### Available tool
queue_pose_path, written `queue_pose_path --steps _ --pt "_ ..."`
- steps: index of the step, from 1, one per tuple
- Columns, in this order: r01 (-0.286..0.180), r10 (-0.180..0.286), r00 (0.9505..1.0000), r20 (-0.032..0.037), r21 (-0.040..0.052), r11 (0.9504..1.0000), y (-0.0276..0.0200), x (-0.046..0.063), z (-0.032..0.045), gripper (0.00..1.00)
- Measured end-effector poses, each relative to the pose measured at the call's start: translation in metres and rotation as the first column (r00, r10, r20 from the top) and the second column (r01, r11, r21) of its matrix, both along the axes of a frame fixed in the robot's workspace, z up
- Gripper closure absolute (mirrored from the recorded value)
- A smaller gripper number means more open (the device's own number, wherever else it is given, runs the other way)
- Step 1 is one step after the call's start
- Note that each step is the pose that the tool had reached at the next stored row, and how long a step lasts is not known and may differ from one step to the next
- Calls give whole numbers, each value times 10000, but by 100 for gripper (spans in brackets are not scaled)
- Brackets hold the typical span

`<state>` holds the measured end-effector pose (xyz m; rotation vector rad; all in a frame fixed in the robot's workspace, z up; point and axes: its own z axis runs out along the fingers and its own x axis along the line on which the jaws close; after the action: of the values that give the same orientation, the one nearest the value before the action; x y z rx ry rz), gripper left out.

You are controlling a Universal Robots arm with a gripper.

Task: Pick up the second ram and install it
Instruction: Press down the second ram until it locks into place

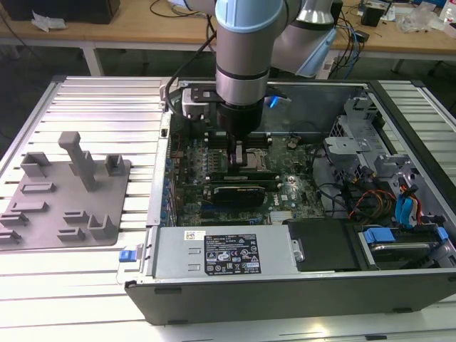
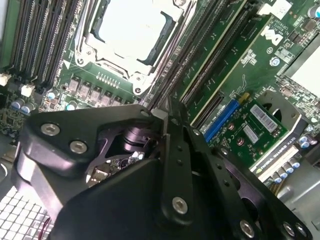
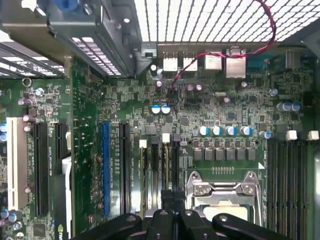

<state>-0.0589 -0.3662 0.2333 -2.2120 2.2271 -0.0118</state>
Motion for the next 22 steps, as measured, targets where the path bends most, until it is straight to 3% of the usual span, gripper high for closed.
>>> queue_pose_path --steps 6,7,9,10,11,13,15,22 --pt "0 0 10000 1 2 10000 0 -2 -56 92" --pt "-1 1 10000 20 27 10000 4 1 -33 92" --pt "0 0 10000 4 6 10000 1 -2 133 92" --pt "0 0 10000 1 3 10000 1 -2 178 92" --pt "-3 3 10000 3 4 10000 0 4 182 92" --pt "-2 2 10000 -5 3 10000 0 192 183 92" --pt "-2 2 10000 -9 3 10000 -1 287 183 92" --pt "0 0 10000 -16 2 10000 -1 295 183 92"
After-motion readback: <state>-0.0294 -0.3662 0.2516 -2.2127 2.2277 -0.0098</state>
